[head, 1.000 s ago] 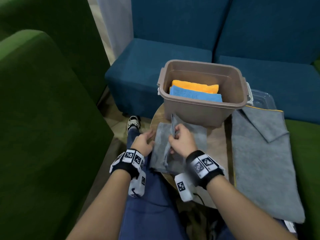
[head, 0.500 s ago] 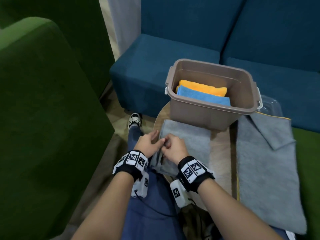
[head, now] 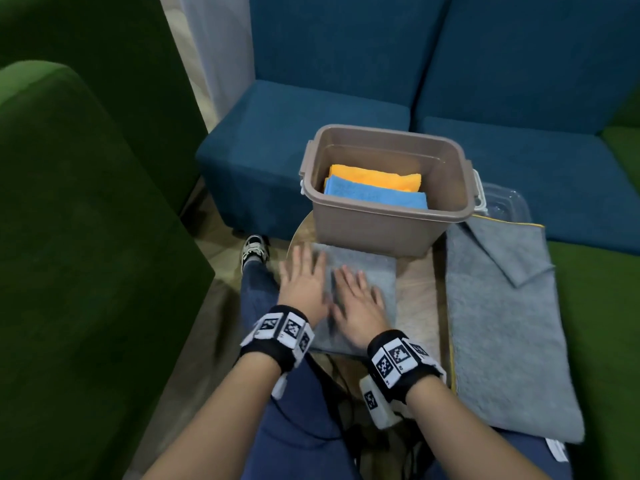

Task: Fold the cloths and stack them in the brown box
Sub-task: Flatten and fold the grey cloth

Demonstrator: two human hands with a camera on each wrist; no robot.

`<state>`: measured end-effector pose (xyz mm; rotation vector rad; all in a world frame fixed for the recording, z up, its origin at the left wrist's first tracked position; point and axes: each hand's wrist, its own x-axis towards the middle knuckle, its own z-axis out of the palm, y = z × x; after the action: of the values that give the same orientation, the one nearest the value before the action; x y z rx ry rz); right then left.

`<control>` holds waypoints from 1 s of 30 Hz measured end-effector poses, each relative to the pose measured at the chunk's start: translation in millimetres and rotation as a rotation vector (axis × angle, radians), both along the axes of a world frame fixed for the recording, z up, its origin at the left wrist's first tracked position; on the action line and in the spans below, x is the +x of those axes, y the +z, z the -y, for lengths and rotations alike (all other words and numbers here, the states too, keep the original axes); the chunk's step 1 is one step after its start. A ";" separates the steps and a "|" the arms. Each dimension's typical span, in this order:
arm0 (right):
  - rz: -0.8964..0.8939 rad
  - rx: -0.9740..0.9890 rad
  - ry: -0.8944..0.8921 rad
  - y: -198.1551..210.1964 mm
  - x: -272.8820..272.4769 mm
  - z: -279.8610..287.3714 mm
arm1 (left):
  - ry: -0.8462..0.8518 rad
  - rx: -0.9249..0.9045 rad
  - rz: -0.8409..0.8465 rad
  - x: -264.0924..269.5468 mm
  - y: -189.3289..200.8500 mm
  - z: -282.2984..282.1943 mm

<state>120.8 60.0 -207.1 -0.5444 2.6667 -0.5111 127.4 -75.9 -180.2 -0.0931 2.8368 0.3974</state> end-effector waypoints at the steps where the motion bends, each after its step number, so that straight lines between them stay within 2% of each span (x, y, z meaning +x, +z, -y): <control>1: 0.022 0.075 0.039 -5.1 2.8 -6.0 | -0.098 -0.004 0.005 -0.6 -1.2 -12.7; 3: 0.024 0.161 0.089 -12.4 7.5 -16.7 | -0.232 0.109 0.124 -0.9 -6.8 -26.8; 6: 0.018 0.158 0.069 -15.0 5.0 -32.8 | -0.251 0.267 0.265 -3.6 -13.2 -12.4; 9: 0.051 0.154 -0.106 -14.2 1.9 -56.9 | -0.299 0.199 0.282 -4.9 -16.3 10.6; 13: 0.138 0.222 -0.246 -8.6 -4.6 -81.0 | -0.249 0.125 0.246 3.5 -27.0 16.3; 15: 0.151 0.243 -0.249 -2.1 -9.2 -77.8 | -0.247 0.092 0.245 6.1 -31.5 13.0; 18: -0.006 0.169 -0.236 10.0 -15.7 -54.2 | -0.255 0.049 0.274 4.2 -30.3 11.1; 20: -0.078 0.112 -0.095 12.1 -19.1 -34.4 | -0.266 0.016 0.289 2.9 -29.3 10.6; 23: 0.069 0.139 0.061 4.4 -23.6 -19.2 | -0.268 0.007 0.293 3.1 -29.3 11.4; 30: 0.129 0.154 -0.105 -7.4 -27.2 -59.7 | -0.292 0.041 0.279 3.8 -31.8 14.6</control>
<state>93.6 119.7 -214.5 -0.3166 2.5925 -0.3537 131.2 -90.5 -212.0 0.2513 2.5146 0.3467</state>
